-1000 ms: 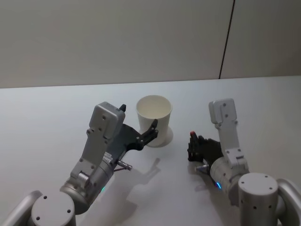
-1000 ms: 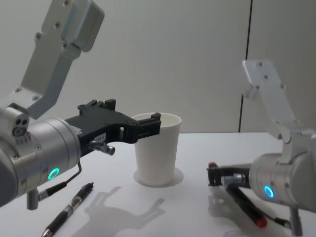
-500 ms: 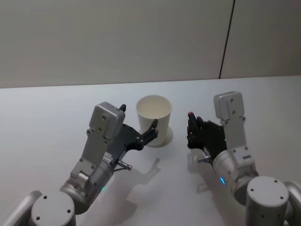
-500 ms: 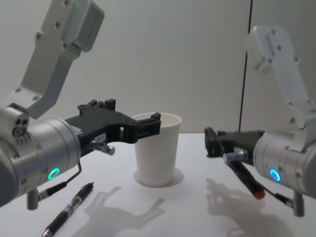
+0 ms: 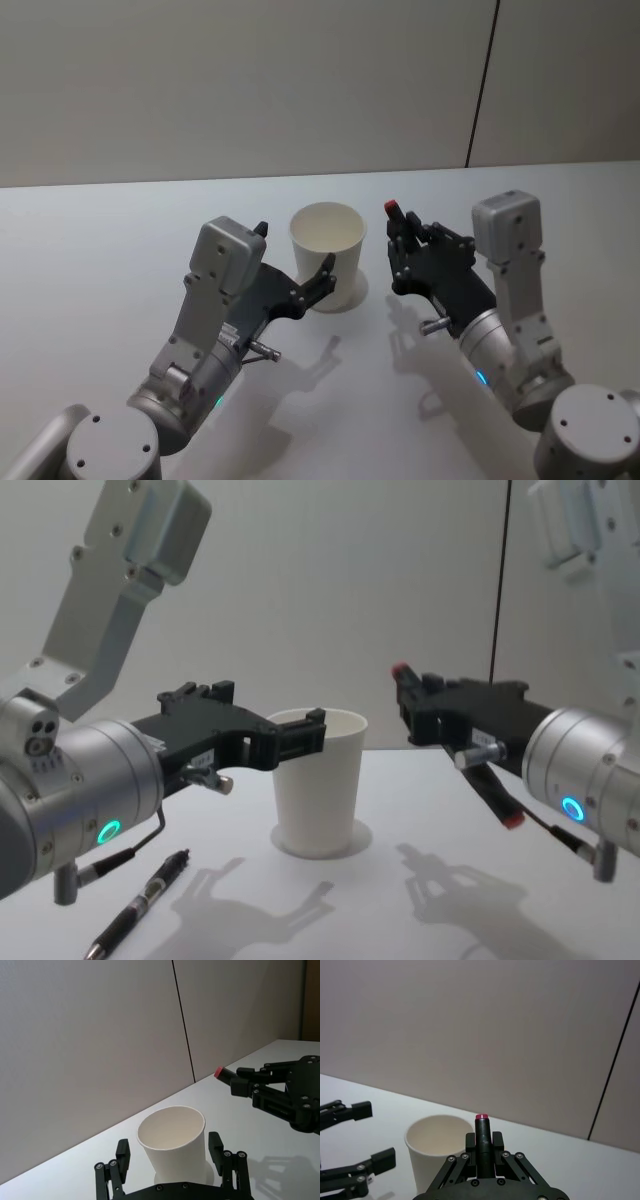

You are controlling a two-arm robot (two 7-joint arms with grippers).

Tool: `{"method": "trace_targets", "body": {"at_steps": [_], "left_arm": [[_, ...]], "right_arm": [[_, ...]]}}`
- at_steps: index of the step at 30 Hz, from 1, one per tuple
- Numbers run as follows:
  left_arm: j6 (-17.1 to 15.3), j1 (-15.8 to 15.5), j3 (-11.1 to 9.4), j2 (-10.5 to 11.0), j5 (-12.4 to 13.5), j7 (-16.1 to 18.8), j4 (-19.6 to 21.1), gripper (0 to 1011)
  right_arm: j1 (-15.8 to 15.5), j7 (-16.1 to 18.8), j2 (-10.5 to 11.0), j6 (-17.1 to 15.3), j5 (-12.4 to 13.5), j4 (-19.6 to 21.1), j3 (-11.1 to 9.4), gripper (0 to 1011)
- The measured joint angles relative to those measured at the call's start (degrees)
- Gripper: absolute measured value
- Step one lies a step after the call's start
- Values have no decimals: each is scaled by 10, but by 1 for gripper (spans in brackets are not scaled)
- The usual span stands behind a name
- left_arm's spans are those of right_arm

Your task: Place the pen into the pen holder.

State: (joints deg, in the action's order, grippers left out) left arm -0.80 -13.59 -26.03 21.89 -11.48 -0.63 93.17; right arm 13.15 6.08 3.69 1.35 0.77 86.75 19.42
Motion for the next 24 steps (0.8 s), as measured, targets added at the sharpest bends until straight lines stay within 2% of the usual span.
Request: {"method": "trace_targets", "body": {"at_steps": [3,6,12,16,24], "left_arm": [[0,0,0,0,0,0,0,1000],[0,0,0,0,0,0,0,1000],[0,0,0,0,0,0,0,1000],[0,0,0,0,0,0,0,1000],[0,0,0,0,0,0,0,1000]], "right_arm": [[1,13,2,25,0,-4,-1,184],[6,38,5,68,4,-12,-4,184],[16,74,7,127,12,-28,-8,184],[33,109,7,180,24,-51,-13,184],[64,162,6,253,47,-94,-22,184]]}}
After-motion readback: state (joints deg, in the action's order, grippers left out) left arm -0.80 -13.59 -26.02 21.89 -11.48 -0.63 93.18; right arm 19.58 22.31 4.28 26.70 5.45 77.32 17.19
